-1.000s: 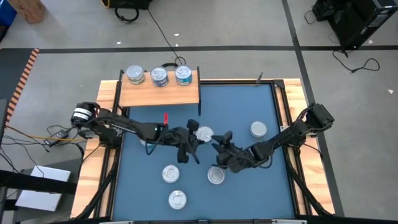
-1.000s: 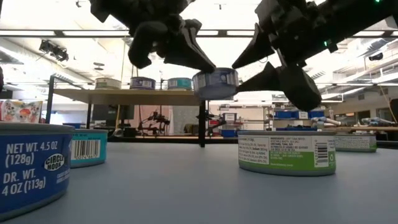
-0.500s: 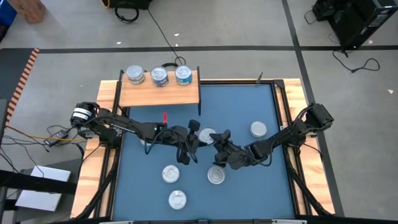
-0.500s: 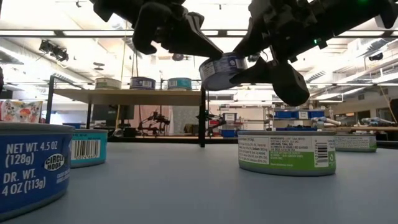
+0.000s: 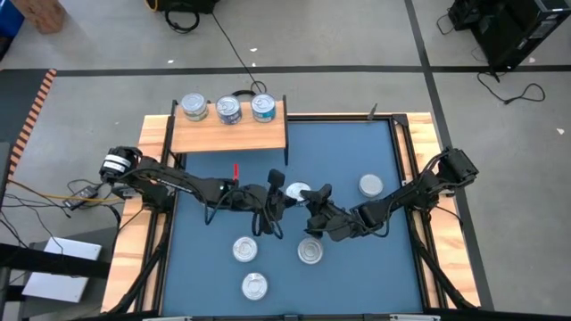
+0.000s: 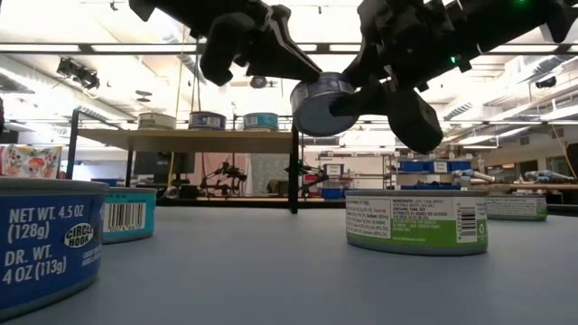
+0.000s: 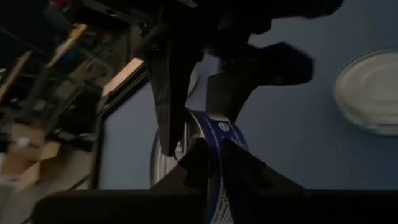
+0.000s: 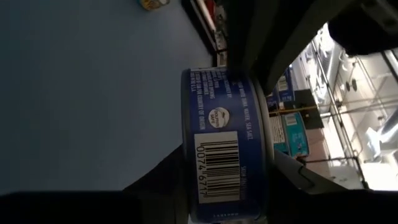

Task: Stack canned seafood by type on shelf
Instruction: Put the blue tuna can on the shelf aligned with the other blue tuna cans

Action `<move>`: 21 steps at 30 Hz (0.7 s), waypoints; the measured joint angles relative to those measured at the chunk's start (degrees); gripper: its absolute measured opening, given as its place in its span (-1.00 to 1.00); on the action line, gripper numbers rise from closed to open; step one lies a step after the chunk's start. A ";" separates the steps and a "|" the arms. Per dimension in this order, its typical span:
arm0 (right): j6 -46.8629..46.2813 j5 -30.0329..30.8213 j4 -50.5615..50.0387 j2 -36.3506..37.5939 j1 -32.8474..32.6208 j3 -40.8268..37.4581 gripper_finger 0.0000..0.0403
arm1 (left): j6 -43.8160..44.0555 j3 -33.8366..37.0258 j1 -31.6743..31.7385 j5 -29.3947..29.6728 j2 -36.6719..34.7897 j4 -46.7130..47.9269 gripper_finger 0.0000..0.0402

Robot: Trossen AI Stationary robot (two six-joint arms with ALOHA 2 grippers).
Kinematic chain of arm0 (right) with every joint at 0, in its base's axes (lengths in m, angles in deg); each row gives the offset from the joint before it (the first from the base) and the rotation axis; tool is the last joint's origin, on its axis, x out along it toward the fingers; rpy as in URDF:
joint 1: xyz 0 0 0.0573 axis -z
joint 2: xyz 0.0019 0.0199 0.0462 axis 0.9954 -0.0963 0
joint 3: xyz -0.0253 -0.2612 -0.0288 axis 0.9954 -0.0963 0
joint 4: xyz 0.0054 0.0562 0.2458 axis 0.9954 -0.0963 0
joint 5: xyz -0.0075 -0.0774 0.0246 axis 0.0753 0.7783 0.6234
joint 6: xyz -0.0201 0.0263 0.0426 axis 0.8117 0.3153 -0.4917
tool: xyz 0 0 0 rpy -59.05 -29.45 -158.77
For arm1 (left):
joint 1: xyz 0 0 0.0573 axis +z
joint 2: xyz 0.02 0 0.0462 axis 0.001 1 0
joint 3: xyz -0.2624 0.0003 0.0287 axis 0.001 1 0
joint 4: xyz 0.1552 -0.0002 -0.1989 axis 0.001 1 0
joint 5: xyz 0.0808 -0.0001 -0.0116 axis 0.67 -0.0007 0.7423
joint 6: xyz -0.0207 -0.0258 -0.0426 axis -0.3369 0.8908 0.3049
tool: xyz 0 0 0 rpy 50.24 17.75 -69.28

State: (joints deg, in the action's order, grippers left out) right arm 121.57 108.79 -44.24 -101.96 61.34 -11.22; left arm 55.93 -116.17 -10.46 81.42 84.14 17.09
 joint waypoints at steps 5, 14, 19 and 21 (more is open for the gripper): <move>-1.03 -0.33 3.18 0.00 0.49 0.13 -0.28 | 1.03 0.09 -2.56 5.08 -2.83 4.07 -0.57; 4.82 -3.34 9.60 0.07 2.87 1.81 -0.29 | 10.82 10.67 -5.30 6.36 -14.76 3.23 -0.69; 8.56 -7.13 8.91 0.07 4.80 6.12 -0.28 | 15.41 19.15 -7.01 5.94 -22.62 -3.28 -0.86; 10.66 -9.06 8.39 0.07 5.74 8.11 -0.28 | 16.07 21.92 -7.99 5.68 -25.64 -5.33 -0.91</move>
State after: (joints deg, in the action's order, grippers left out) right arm 132.22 99.73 -35.85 -101.90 67.08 -3.10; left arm 72.00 -94.25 -18.45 87.10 58.50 11.76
